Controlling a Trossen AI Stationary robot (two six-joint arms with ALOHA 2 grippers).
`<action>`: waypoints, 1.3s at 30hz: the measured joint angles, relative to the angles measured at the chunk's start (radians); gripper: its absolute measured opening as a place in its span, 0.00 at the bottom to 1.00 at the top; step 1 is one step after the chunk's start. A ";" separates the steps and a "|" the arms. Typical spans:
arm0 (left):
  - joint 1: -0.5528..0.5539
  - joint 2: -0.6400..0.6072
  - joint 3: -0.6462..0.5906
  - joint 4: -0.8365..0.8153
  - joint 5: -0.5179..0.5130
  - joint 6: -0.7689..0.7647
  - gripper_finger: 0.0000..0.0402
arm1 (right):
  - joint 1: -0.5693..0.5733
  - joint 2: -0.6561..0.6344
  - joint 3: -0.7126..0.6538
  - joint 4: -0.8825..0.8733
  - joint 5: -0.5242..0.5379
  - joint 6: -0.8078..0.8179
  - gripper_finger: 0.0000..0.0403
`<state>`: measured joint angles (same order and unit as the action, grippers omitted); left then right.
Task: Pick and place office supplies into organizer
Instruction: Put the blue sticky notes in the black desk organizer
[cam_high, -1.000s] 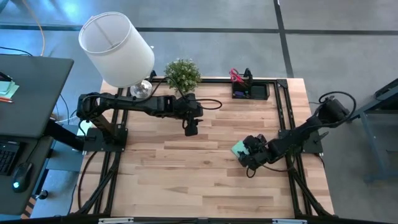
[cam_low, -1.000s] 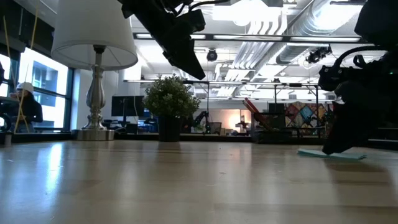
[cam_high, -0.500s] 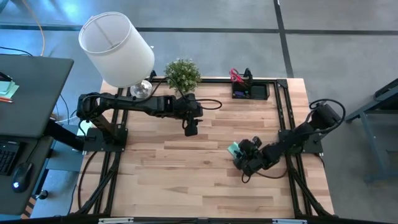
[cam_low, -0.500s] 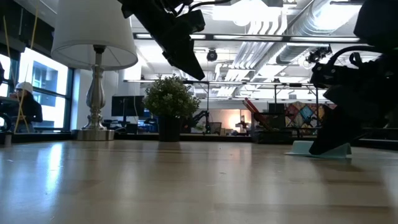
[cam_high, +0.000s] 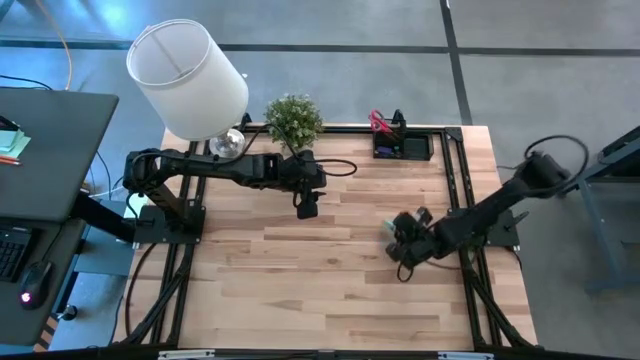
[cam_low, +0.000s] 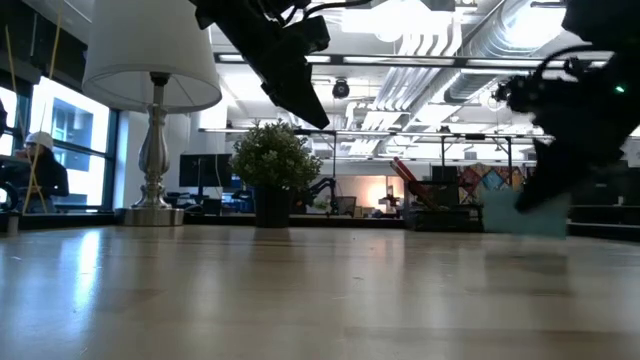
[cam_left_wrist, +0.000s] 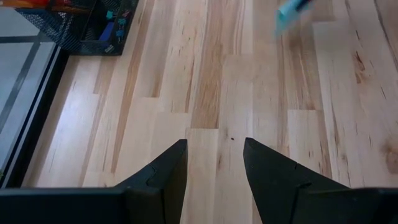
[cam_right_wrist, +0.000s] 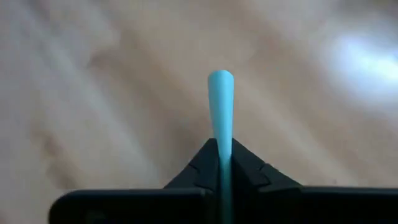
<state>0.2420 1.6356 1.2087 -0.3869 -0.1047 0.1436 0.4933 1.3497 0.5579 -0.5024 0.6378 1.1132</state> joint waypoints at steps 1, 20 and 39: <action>0.000 0.000 0.000 0.000 0.000 0.001 0.36 | -0.015 -0.031 0.000 -0.027 0.038 -0.001 0.01; 0.000 0.000 0.000 -0.015 -0.001 0.017 0.36 | -0.810 -0.321 0.000 0.066 0.243 -0.533 0.07; 0.000 0.000 0.000 -0.051 0.000 0.032 0.36 | -1.264 -0.225 -0.002 0.342 -0.085 -0.762 0.09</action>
<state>0.2420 1.6356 1.2087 -0.4377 -0.1051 0.1753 -0.7705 1.1248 0.5556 -0.1608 0.5532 0.3509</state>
